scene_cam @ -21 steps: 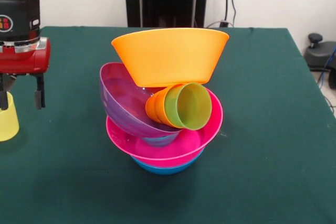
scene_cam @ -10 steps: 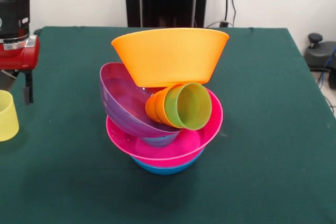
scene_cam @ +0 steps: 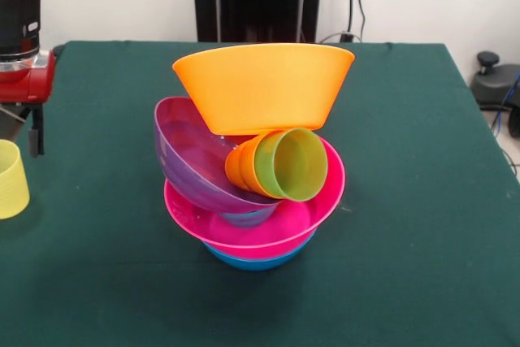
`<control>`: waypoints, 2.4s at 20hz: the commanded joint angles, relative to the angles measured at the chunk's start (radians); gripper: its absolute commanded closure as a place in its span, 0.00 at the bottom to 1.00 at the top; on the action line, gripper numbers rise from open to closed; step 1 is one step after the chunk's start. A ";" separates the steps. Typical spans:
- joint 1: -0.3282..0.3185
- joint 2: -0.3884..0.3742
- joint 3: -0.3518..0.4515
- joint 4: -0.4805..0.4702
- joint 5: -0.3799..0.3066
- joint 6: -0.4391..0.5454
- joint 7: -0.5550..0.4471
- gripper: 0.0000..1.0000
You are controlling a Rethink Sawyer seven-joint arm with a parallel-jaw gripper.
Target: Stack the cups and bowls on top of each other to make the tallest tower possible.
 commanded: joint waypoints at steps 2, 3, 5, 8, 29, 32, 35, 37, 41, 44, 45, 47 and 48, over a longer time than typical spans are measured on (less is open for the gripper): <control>-0.017 0.029 0.128 0.026 0.023 0.087 -0.122 0.00; -0.018 0.030 0.131 0.026 0.026 0.091 -0.125 0.00; -0.018 0.036 0.133 0.027 0.028 0.099 -0.125 0.00; -0.020 0.045 0.134 0.027 0.028 0.105 -0.123 0.00; -0.001 0.103 0.087 0.062 0.013 0.072 -0.057 0.00; 0.002 0.107 0.075 0.070 0.011 0.071 -0.046 0.00; 0.005 0.111 0.066 0.077 0.010 0.067 -0.035 0.00; 0.007 0.112 0.063 0.081 0.011 0.068 -0.031 0.00; 0.015 0.116 0.052 0.089 0.010 0.057 -0.008 0.00; 0.015 0.122 0.053 0.088 0.012 0.053 -0.003 0.00; 0.014 0.125 0.054 0.086 0.014 0.055 -0.004 0.00; 0.015 0.126 0.053 0.088 0.016 0.053 -0.005 0.00; 0.016 0.127 0.053 0.089 0.017 0.052 -0.004 0.00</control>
